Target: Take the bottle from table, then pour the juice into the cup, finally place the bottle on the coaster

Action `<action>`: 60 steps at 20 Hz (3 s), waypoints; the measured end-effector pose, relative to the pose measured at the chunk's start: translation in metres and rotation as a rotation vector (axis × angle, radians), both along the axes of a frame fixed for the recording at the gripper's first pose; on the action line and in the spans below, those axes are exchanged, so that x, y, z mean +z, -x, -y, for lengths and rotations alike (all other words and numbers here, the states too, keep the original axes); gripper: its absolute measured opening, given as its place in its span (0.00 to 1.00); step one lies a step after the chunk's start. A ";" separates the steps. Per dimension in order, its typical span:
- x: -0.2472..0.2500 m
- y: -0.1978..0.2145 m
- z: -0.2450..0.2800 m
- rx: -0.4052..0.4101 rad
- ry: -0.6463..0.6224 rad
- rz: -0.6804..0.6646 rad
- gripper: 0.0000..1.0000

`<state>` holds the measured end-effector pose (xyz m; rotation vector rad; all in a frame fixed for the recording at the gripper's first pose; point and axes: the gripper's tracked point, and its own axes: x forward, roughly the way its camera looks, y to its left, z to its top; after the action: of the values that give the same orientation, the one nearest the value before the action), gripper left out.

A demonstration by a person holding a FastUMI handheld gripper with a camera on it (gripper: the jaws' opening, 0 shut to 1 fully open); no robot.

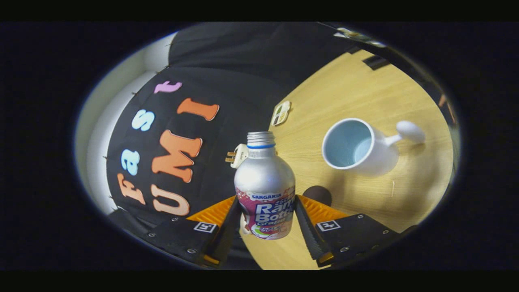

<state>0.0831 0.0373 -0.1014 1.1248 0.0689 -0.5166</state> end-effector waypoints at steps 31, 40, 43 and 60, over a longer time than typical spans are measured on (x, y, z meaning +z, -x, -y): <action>-0.037 -0.084 -0.007 0.293 1.028 -0.431 0.76; -0.037 -0.080 -0.002 0.273 1.012 -0.401 0.76; -0.038 -0.078 -0.004 0.279 1.014 -0.398 0.77; -0.026 -0.052 -0.012 0.266 1.024 -0.390 0.90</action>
<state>0.1352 0.0493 -0.1273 0.0031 0.2560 -0.4345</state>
